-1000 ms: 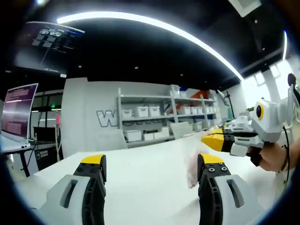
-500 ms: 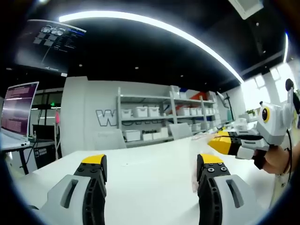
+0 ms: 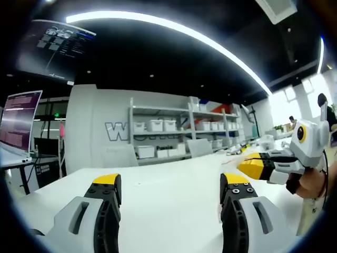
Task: Open the resealable bag by pulling the two sides of the seal apart until the entire bag opening is separated and visibly accessible.
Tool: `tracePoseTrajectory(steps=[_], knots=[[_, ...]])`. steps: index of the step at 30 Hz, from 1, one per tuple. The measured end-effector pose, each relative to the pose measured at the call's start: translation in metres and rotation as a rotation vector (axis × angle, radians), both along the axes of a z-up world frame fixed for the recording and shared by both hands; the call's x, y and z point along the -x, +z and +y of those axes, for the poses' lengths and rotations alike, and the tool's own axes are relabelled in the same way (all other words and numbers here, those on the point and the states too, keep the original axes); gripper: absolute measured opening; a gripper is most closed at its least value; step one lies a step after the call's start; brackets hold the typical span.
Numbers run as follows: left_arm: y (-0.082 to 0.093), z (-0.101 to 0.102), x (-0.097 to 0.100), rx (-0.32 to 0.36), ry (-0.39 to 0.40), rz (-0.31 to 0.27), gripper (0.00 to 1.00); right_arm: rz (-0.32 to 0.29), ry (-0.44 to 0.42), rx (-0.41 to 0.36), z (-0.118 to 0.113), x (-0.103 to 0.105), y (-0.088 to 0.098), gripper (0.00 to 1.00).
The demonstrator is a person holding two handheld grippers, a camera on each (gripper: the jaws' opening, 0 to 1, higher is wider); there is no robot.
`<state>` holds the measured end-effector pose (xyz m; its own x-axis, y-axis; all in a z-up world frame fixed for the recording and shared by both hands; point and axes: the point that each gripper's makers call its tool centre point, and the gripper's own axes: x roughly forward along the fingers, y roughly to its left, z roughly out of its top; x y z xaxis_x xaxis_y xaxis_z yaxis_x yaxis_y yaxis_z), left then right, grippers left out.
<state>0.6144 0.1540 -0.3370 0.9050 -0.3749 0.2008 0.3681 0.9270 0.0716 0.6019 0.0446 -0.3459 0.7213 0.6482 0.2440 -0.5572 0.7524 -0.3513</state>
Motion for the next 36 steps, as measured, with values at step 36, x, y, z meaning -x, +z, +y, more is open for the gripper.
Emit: tracePoseTrajectory(steps=[36], knots=[[-0.009, 0.012, 0.014, -0.002, -0.009, 0.019, 0.73, 0.058, -0.024, 0.072, 0.003, 0.007, -0.033, 0.0]])
